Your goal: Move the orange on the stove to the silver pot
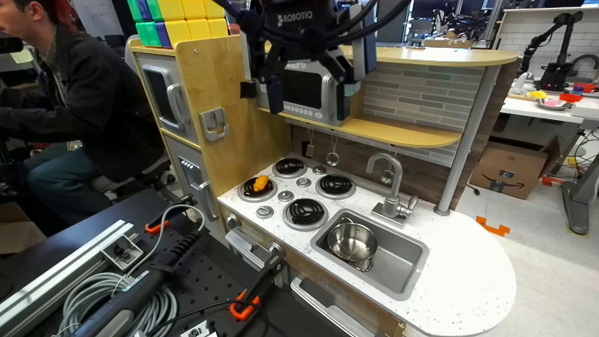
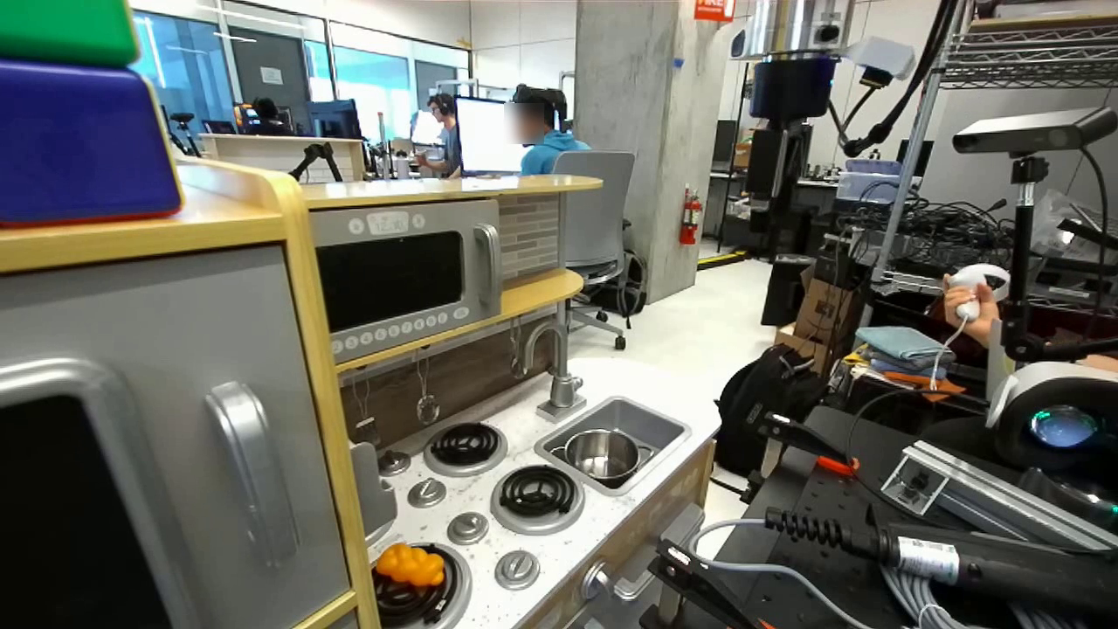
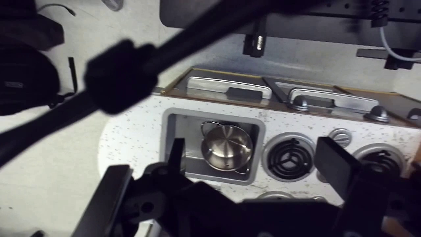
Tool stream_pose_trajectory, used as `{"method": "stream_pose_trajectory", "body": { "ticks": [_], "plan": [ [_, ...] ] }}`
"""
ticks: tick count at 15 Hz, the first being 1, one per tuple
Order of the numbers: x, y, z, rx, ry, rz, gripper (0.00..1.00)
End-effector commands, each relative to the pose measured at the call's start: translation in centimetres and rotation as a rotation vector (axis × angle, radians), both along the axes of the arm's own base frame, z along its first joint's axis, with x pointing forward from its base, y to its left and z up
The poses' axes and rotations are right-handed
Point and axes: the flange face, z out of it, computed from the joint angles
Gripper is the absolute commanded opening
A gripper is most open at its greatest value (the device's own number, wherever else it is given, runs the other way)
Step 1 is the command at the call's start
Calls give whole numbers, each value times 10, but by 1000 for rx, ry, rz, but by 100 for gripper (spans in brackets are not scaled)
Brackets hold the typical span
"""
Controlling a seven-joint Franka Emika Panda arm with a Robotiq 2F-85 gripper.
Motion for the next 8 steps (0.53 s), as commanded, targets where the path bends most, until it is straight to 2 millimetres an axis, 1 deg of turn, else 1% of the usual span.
{"method": "stream_pose_trajectory", "body": {
  "ticks": [1, 4, 5, 6, 7, 8],
  "plan": [
    [27, 17, -15, 107, 23, 164, 100],
    [35, 32, -32, 184, 57, 309, 100],
    [35, 37, -36, 202, 82, 359, 100],
    [32, 37, -35, 202, 108, 415, 100],
    [27, 36, -37, 167, 78, 333, 100],
    [28, 37, -40, 172, 92, 366, 100]
  ]
}}
